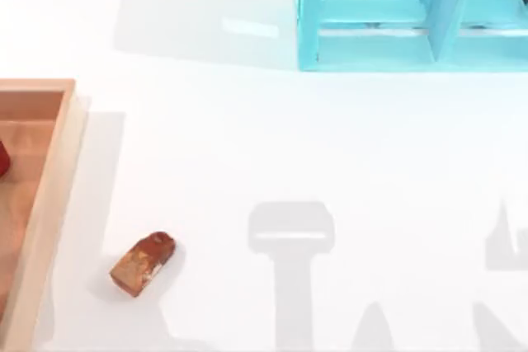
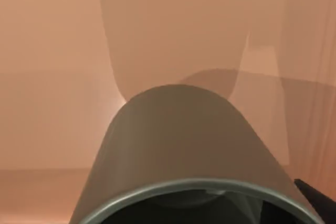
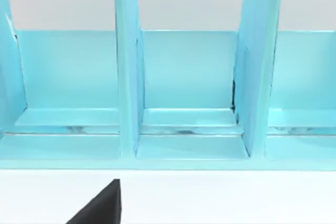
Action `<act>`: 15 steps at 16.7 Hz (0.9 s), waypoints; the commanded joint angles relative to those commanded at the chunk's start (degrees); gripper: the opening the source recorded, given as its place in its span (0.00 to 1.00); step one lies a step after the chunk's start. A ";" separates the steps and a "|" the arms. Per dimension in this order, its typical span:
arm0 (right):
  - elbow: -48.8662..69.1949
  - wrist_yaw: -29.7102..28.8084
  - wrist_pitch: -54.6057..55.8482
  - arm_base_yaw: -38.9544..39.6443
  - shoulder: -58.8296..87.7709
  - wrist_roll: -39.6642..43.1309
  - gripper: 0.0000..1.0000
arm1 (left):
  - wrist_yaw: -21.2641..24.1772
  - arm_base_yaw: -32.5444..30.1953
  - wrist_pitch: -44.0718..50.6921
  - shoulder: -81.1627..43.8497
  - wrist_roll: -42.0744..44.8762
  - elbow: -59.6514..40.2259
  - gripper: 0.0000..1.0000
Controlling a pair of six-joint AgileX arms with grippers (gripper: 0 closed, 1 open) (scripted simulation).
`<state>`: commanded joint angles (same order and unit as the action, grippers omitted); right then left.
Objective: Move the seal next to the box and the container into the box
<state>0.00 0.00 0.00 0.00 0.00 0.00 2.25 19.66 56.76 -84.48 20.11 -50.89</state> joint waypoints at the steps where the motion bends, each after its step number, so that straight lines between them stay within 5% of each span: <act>1: 0.00 0.00 0.00 0.00 0.00 0.00 1.00 | 0.17 0.03 -1.16 0.14 0.24 1.24 0.00; 6: 0.00 0.00 0.00 0.00 0.00 0.00 1.00 | 0.41 0.13 -2.20 0.31 0.50 2.34 0.00; 15: 0.00 0.00 0.00 0.00 0.00 0.00 1.00 | 0.41 0.13 -2.20 0.31 0.50 2.34 0.68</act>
<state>0.00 0.00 0.00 0.00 0.00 0.00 2.67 19.79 54.56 -84.17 20.61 -48.55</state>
